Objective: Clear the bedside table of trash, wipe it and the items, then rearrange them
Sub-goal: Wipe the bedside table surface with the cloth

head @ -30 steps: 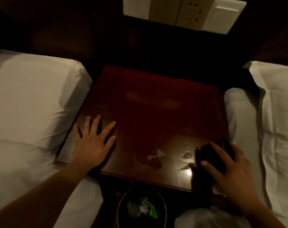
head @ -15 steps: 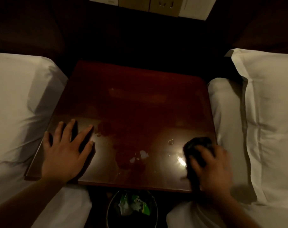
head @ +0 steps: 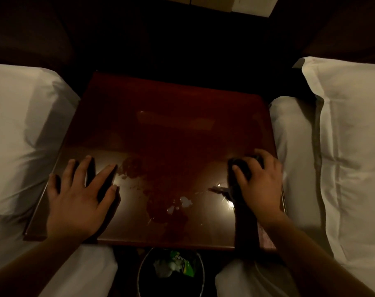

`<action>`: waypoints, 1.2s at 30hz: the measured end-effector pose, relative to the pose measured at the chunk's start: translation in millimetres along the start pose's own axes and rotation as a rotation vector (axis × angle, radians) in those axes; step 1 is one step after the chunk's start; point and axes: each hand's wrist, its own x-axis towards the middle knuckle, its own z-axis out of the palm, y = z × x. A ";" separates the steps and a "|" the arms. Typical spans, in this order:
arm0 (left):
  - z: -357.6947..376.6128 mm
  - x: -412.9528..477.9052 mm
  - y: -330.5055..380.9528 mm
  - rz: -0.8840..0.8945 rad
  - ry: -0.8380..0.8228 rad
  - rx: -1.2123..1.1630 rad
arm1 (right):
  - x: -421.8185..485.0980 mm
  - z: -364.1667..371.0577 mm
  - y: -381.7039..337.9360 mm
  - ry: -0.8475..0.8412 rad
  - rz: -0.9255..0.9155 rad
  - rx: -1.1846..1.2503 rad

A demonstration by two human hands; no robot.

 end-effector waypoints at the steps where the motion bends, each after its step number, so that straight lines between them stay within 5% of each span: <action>1: -0.3 -0.8 0.5 -0.001 -0.001 0.005 | 6.6 -0.3 -4.5 -0.018 -0.007 0.031; 7: -2.2 1.4 0.9 0.005 -0.009 0.016 | -37.5 -6.9 -13.0 -0.129 -0.187 0.159; 11: -2.8 0.5 1.9 0.005 -0.012 0.011 | -32.3 11.9 -18.7 -0.201 -0.482 -0.017; 15: -3.3 1.1 0.1 0.005 -0.026 0.013 | 40.0 14.2 -14.0 -0.093 -0.100 -0.119; 17: -3.3 2.0 0.0 0.006 -0.029 0.012 | 48.7 8.6 -18.7 -0.074 -0.080 -0.135; 23: -4.9 -0.4 1.2 0.005 -0.036 -0.001 | -91.2 -2.8 -26.8 -0.310 -0.593 -0.009; 26: -5.7 -0.2 2.5 0.004 -0.024 -0.002 | -69.4 6.8 -11.7 -0.282 -0.752 -0.001; 32: -2.8 0.3 1.8 0.009 -0.001 -0.015 | 70.2 12.9 10.3 -0.121 -0.143 -0.057; 34: -2.9 1.5 0.9 0.010 -0.016 0.003 | 46.8 13.5 3.2 -0.125 -0.103 -0.018; 36: -4.6 0.5 1.4 0.007 -0.027 0.010 | -15.2 14.2 -15.1 -0.166 -0.265 0.039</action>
